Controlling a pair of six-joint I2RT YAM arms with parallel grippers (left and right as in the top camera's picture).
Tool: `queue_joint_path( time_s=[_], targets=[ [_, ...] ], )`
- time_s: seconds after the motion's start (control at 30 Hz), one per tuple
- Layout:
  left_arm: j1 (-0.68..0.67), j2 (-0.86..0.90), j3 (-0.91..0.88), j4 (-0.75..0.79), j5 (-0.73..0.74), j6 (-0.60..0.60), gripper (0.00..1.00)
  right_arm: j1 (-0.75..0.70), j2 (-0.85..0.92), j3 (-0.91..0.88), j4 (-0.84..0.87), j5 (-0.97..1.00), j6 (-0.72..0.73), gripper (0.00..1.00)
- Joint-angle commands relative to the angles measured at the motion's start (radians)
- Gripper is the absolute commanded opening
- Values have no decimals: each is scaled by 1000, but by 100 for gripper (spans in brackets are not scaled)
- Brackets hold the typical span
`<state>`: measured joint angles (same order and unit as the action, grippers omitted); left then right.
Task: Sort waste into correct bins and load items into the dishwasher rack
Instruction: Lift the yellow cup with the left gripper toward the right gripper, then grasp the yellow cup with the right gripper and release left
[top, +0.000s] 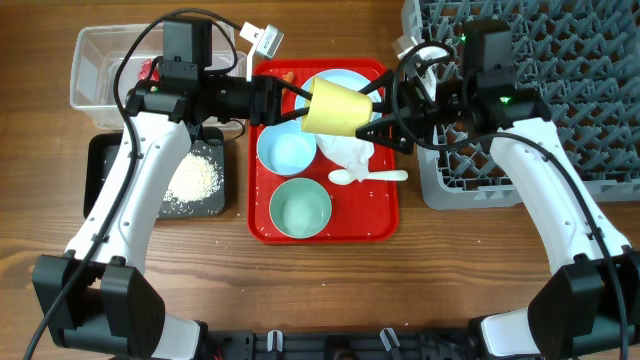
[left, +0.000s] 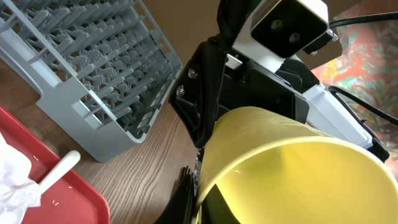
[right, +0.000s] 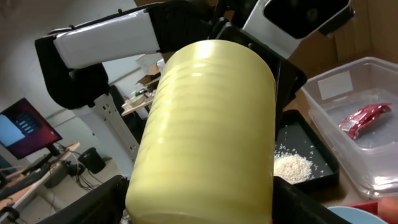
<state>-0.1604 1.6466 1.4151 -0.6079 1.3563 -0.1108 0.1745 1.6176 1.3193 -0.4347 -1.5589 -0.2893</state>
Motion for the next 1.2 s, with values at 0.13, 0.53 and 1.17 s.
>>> queue_joint_path(
  time_s=[0.13,0.53,1.17],
  targets=[
    [-51,5,10,3,-73,2,4,59,8,14,91,44,112,73],
    [-48,5,10,-2,-95,1,42,60,8,14,98,156,184,64],
    [-29,5,10,-33,-218,1,45,-170,8,14,-2,180,193,64]
  ],
)
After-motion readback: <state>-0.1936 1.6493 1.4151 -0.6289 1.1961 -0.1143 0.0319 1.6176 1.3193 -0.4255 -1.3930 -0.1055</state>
